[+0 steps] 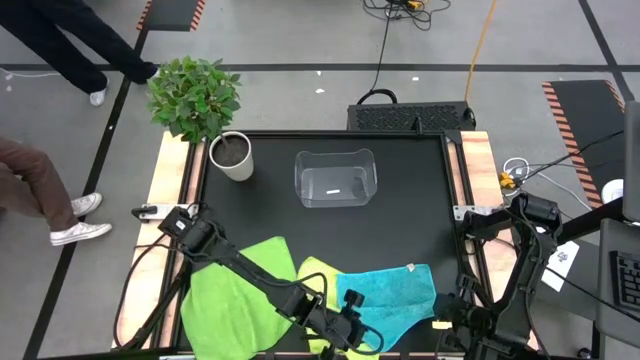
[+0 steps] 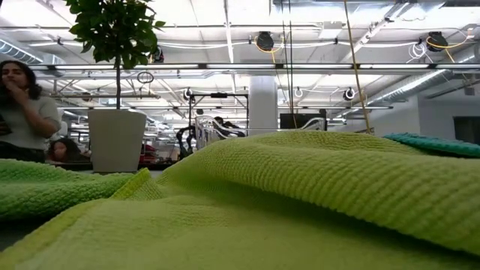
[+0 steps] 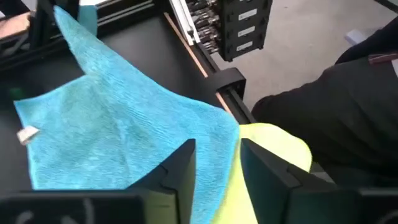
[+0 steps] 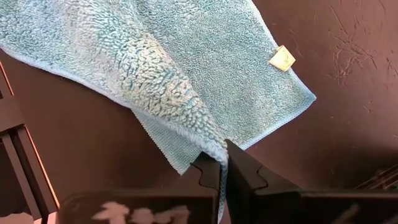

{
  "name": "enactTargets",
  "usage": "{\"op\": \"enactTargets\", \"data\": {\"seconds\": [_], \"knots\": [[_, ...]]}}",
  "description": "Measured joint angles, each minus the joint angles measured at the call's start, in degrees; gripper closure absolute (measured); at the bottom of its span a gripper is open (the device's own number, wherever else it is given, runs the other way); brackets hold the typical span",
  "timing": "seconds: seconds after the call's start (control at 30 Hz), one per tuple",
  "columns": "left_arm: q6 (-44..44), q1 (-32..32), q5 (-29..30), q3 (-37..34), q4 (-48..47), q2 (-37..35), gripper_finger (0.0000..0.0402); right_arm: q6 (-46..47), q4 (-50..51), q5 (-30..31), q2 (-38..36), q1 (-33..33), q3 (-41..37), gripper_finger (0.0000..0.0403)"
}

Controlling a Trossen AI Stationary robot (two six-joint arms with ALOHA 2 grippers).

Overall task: Fold microfiber towels
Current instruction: Fold the blue towel

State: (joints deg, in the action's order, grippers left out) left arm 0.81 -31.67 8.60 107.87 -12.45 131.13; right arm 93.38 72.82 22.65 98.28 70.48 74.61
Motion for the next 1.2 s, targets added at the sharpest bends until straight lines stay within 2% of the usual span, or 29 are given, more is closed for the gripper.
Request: {"op": "enactTargets", "data": {"seconds": [0.2, 0.37, 0.63, 0.97, 1.2], "knots": [[-0.73, -1.21, 0.74, -2.35, 5.18, 0.0, 0.0239, -0.13, 1.0, 0.04, 0.0, -0.71, 0.0, 0.0403], [0.84, -2.1, 5.2, -2.28, 5.71, 0.69, 0.0251, -1.03, 0.95, 0.03, 0.0, -1.42, 0.0, 0.0403], [2.53, -1.9, 6.86, -2.31, 7.17, 5.21, 0.0277, -1.49, 0.92, 0.02, 0.0, -1.9, 0.0, 0.0403], [3.18, -3.21, 4.05, -2.32, 13.53, 5.68, 0.0279, -1.51, 0.92, 0.02, 0.0, -1.9, 0.0, 0.0403], [3.15, -3.35, 6.83, -2.31, 14.08, 5.68, 0.0279, -1.51, 0.8, 0.02, 0.0, -1.92, 0.0, 0.0403]]}}
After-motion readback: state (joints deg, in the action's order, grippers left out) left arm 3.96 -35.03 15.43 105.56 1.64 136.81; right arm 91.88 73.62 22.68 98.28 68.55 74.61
